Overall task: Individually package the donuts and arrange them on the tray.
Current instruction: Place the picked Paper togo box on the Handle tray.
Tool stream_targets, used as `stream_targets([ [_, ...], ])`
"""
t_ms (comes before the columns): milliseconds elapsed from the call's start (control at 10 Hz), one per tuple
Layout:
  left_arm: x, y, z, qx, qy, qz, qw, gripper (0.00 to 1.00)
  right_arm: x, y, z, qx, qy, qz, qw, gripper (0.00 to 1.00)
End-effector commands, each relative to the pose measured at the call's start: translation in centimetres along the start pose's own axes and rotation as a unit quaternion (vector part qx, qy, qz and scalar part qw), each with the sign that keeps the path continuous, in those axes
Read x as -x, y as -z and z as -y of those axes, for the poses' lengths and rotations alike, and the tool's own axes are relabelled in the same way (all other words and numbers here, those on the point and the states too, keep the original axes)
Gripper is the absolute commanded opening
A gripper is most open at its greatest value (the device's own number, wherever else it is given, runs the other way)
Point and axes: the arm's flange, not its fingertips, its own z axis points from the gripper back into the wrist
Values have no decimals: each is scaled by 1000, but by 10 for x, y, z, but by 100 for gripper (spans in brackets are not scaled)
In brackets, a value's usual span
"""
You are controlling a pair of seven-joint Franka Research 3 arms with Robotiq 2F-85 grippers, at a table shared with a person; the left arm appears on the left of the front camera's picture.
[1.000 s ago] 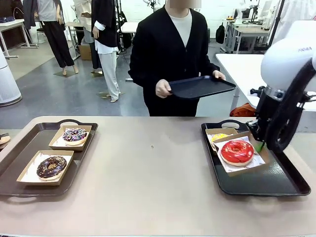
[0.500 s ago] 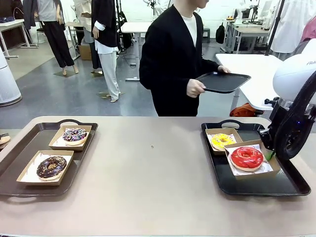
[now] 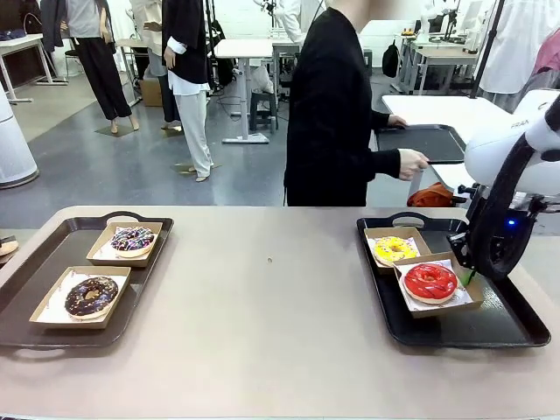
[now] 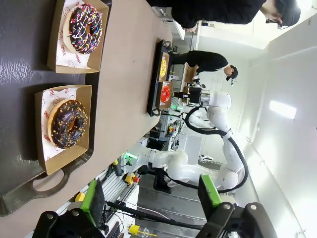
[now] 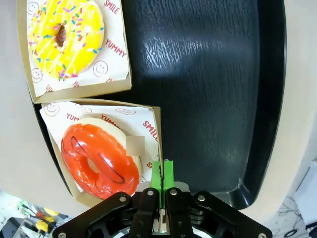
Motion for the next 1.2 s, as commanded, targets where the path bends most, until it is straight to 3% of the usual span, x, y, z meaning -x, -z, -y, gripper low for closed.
stream_targets([
  [0,1,-2,1,0,1,2,1000,100,-12,2,-2,-21,-8,1,1000,1],
  [600,1,-2,1,0,1,2,1000,100,-10,5,-8,1,-22,-18,1000,1],
  [700,1,-2,1,0,1,2,1000,100,-9,4,-8,1,-21,-20,1000,5],
  [800,1,-2,1,0,1,2,1000,100,-9,4,-8,0,-18,-23,1000,60],
  [900,1,-2,1,0,1,2,1000,100,-8,4,-8,0,-17,-24,1000,65],
  [1000,1,-2,1,0,1,2,1000,100,-8,3,-9,0,-17,-24,1000,100],
  [1100,1,-2,1,0,1,2,1000,100,-8,3,-9,2,-15,-26,1000,100],
])
